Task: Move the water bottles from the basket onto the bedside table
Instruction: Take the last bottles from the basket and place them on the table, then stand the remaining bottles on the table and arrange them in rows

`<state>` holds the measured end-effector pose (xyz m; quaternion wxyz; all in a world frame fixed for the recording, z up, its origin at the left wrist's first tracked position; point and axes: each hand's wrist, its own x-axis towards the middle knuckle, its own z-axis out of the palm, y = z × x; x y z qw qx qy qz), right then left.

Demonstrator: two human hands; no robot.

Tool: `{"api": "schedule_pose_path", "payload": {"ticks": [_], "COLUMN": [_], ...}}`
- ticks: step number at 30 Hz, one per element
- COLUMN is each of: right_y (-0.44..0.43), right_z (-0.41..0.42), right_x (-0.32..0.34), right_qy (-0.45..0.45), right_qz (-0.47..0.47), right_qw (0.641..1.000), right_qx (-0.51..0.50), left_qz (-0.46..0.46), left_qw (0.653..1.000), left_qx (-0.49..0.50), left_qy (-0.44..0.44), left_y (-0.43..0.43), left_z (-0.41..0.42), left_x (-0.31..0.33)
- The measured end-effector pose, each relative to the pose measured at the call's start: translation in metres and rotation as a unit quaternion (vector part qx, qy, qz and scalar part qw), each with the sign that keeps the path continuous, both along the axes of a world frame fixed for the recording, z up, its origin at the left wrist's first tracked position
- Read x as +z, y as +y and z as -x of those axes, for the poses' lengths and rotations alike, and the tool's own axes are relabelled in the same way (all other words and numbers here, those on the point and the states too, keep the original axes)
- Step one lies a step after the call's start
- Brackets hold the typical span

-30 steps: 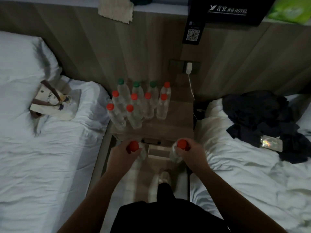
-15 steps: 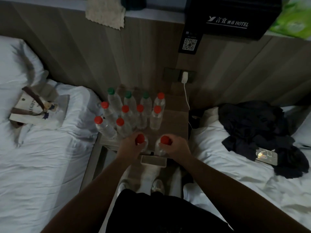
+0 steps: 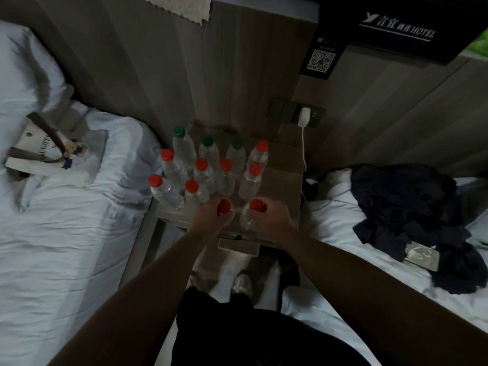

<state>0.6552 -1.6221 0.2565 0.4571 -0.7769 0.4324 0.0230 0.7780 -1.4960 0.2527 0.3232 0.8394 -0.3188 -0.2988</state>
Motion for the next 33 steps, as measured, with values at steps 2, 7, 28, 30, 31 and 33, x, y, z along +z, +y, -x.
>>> {"api": "schedule_pose_path", "payload": {"ticks": [2,7,28,30,31,33], "right_y": [-0.002,-0.006,-0.02,-0.02,-0.021,-0.021], "right_z": [-0.003,-0.013,-0.006,-0.021,-0.032,-0.061], "right_x": [-0.002,-0.014,0.024,0.031,0.036,0.046], "right_qy": [-0.004,-0.006,-0.048,-0.064,-0.074,-0.085], "right_qz": [-0.004,-0.01,0.031,0.051,0.058,0.075], "right_qw": [1.0,0.999,0.996,0.995,0.994,0.99], "right_qx": [-0.008,-0.031,0.061,0.06,0.062,0.081], "left_qz": [-0.003,-0.01,0.067,0.079,0.087,0.101], "left_qw": [1.0,1.0,0.99,0.989,0.988,0.984], "left_qx": [0.004,0.009,0.122,0.126,0.128,0.134], "left_qy": [-0.005,-0.008,0.028,-0.013,-0.028,-0.055], "left_y": [-0.004,-0.011,0.012,0.014,0.014,0.009], "left_z": [-0.004,-0.01,-0.003,-0.017,-0.029,-0.06], "left_x": [-0.006,-0.015,0.018,0.032,0.038,0.046]}}
